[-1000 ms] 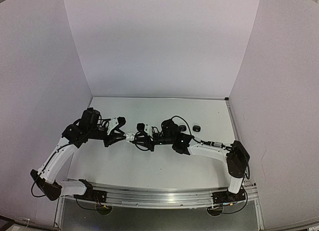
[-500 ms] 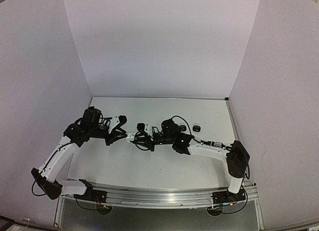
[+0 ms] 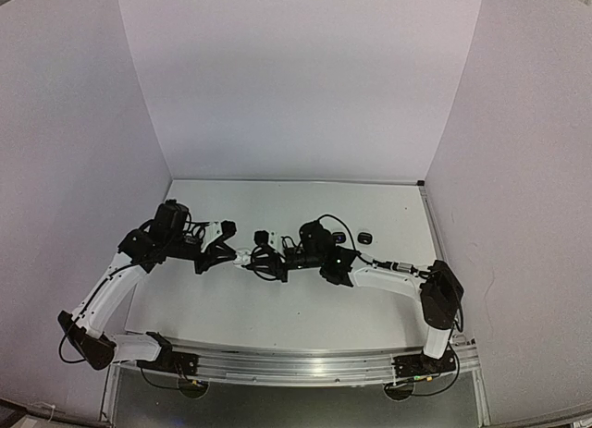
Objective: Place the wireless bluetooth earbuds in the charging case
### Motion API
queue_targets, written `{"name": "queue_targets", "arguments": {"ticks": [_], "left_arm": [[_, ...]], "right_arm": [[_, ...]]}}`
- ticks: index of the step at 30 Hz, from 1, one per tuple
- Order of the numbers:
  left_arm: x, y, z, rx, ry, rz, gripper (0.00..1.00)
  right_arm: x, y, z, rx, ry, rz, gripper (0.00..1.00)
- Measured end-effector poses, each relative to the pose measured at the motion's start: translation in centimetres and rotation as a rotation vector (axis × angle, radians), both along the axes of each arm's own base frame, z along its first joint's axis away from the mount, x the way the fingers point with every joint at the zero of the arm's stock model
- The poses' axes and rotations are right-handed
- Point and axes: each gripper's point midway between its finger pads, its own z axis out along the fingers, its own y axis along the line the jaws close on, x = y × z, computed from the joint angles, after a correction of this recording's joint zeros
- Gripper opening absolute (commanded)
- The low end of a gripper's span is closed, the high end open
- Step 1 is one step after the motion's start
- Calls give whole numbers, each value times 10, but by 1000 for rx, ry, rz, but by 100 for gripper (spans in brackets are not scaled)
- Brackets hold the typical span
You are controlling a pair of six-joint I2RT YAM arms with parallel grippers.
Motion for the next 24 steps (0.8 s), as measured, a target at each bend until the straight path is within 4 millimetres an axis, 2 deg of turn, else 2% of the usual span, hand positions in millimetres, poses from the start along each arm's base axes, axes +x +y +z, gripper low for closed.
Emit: {"name": "queue_targets", "arguments": {"ticks": [7, 14, 20, 24], "left_arm": [[-21, 6, -14, 53, 22, -100, 14], [-37, 9, -21, 75, 27, -183, 18], [-39, 10, -18, 78, 21, -196, 18], [-38, 10, -10, 75, 9, -191, 18]], "right_arm": [[-13, -2, 1, 17, 15, 79, 0], [-22, -3, 1, 26, 37, 136, 0], [-24, -3, 3, 33, 41, 147, 0], [-24, -2, 8, 53, 27, 147, 0]]}}
